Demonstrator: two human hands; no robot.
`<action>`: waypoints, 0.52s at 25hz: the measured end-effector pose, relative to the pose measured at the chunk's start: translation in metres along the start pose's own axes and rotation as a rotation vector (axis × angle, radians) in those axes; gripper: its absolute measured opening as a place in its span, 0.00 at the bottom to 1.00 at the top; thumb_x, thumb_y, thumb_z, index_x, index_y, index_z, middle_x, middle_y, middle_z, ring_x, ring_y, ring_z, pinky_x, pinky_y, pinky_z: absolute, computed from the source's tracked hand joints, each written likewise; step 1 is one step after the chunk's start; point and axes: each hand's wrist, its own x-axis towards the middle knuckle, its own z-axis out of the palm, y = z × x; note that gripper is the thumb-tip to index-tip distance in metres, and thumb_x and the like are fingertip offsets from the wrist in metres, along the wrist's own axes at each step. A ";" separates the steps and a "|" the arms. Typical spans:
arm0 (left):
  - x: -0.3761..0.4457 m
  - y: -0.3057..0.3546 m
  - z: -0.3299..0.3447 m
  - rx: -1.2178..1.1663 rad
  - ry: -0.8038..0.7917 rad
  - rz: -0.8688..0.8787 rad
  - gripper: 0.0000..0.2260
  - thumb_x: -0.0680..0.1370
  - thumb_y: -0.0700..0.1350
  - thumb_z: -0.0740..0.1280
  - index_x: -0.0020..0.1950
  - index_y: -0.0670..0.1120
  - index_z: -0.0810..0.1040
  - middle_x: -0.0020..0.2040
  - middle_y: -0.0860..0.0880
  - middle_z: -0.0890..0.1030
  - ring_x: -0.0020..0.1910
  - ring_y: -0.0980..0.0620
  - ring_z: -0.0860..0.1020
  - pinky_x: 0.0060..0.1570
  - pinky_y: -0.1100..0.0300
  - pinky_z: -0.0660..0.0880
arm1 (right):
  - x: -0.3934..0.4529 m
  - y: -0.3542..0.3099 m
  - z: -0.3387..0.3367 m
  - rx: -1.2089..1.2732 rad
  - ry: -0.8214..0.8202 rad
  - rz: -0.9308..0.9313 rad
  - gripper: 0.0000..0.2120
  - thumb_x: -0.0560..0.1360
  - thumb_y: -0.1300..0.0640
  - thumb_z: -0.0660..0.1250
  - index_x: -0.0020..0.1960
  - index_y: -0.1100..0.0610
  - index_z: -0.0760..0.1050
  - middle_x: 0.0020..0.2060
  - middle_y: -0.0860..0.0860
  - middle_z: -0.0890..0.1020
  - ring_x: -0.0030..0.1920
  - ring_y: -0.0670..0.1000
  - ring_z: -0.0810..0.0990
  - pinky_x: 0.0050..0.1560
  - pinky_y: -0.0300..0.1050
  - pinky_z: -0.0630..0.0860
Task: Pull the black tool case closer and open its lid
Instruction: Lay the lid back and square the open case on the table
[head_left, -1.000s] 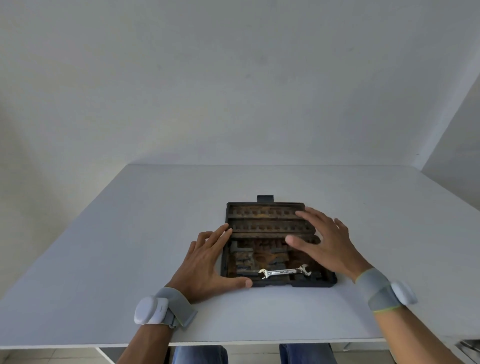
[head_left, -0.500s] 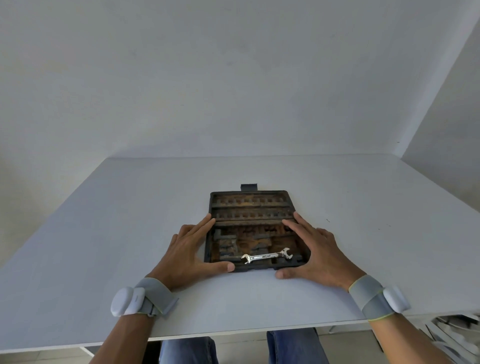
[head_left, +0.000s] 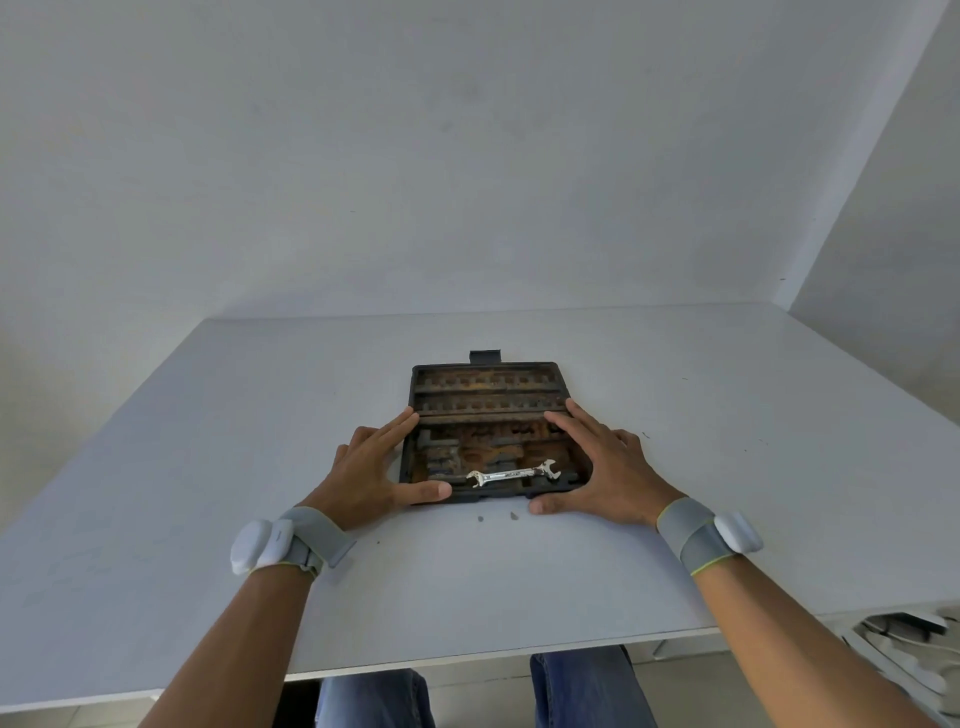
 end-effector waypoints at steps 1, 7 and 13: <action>0.002 -0.002 0.000 -0.002 -0.003 -0.002 0.60 0.59 0.85 0.64 0.85 0.59 0.54 0.83 0.57 0.59 0.72 0.55 0.59 0.74 0.43 0.58 | 0.002 0.001 0.001 -0.004 0.006 -0.002 0.62 0.55 0.16 0.71 0.83 0.33 0.50 0.86 0.41 0.45 0.85 0.54 0.51 0.83 0.58 0.46; 0.000 -0.005 0.003 -0.032 0.029 0.015 0.58 0.60 0.84 0.65 0.84 0.61 0.55 0.81 0.55 0.62 0.59 0.65 0.55 0.72 0.45 0.60 | 0.003 0.004 0.003 -0.010 0.026 -0.016 0.63 0.54 0.15 0.70 0.83 0.33 0.51 0.86 0.41 0.46 0.84 0.51 0.51 0.83 0.58 0.44; -0.013 -0.001 0.005 -0.062 0.087 -0.033 0.60 0.58 0.82 0.69 0.84 0.61 0.52 0.76 0.47 0.67 0.68 0.48 0.67 0.71 0.44 0.64 | -0.005 0.001 0.004 0.030 0.097 -0.042 0.68 0.51 0.15 0.70 0.84 0.36 0.49 0.86 0.46 0.52 0.85 0.51 0.53 0.83 0.60 0.47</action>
